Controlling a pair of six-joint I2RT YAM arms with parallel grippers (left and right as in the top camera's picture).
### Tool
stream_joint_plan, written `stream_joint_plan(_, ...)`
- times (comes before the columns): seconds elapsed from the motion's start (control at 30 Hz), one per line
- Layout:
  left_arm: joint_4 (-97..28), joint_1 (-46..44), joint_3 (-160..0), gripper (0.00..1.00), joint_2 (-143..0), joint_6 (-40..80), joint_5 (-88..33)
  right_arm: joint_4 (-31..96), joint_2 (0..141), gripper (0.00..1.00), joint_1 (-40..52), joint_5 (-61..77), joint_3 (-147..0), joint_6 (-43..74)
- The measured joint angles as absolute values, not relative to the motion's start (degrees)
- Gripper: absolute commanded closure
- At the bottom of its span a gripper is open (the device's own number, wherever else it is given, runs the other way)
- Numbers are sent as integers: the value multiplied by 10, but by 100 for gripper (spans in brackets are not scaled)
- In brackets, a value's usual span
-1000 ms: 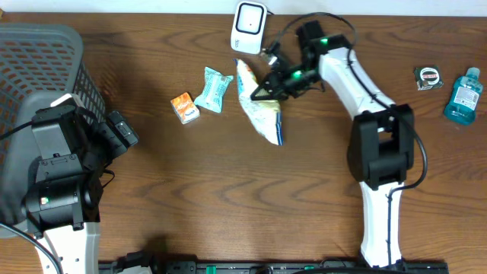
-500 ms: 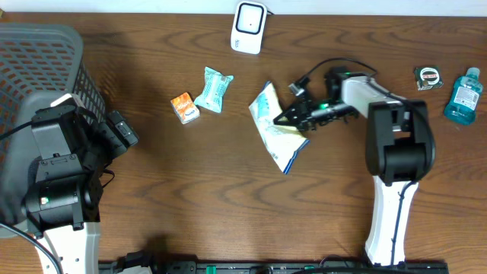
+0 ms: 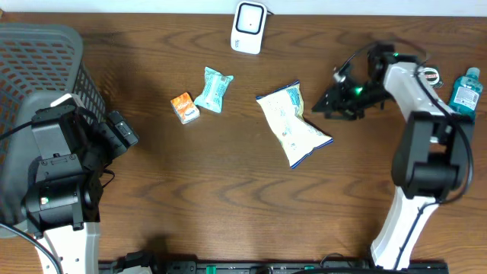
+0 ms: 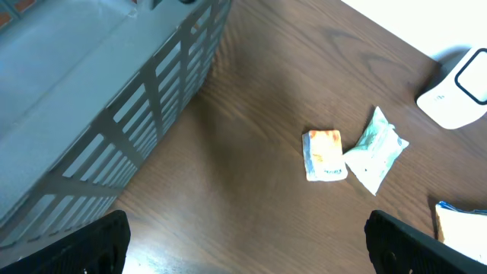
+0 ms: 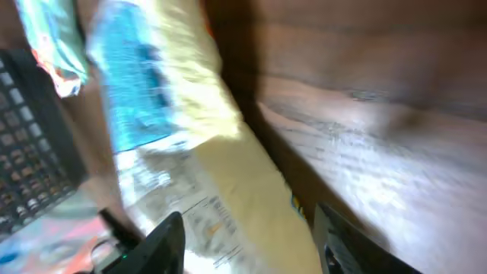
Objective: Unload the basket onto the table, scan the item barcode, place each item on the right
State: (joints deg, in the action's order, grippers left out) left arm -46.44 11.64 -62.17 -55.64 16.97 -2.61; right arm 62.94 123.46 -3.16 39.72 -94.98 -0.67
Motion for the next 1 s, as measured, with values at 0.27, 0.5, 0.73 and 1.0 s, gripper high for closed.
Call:
stream_joint_plan(0.27, -464, 116, -622, 2, -556, 170, -26, 633, 1157, 1, 6, 342, -960, -1)
stream_joint_plan(0.5, -464, 116, -622, 2, -556, 170, -26, 621, 1157, 1, 76, 217, -934, 9)
stream_joint_plan(0.73, -464, 116, -622, 2, -556, 170, -26, 540, 1157, 1, 82, 190, -854, 46)
stream_joint_plan(1.0, -464, 116, -622, 2, -556, 170, -26, 430, 1157, 14, 79, 276, -768, 53)
